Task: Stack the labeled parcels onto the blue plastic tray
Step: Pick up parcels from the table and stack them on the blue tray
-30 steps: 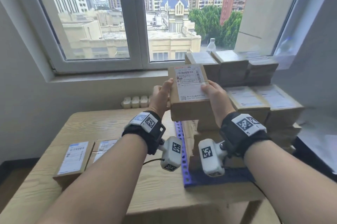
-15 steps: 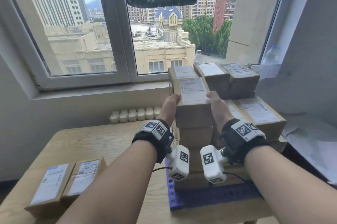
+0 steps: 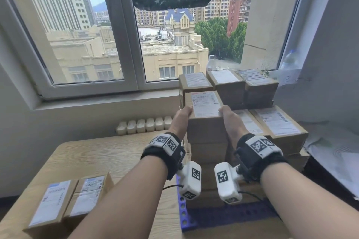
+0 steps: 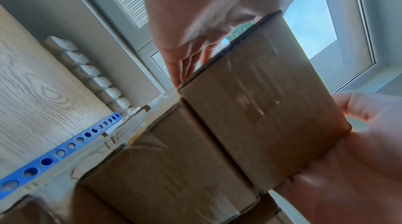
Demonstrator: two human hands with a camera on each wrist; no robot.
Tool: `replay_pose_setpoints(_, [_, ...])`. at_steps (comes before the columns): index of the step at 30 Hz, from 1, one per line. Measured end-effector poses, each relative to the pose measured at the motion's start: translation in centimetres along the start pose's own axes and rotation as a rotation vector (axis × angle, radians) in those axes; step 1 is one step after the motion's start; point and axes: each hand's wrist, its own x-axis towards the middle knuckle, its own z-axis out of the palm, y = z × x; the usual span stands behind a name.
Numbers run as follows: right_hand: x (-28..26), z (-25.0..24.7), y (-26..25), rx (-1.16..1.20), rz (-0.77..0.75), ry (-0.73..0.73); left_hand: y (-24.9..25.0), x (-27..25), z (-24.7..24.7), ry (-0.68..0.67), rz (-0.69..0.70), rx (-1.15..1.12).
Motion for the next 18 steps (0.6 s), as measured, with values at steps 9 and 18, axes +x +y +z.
replay_pose_setpoints(9, [-2.1, -0.2, -1.7, -0.326, -0.367, 0.210, 1.2, -2.3, -1.8, 0.073, 0.044, 0.159])
replay_pose_setpoints(18, [-5.9, 6.4, -3.1, -0.465, -0.719, 0.094, 0.3, -4.9, -8.3, 0.286, 0.162, 0.606])
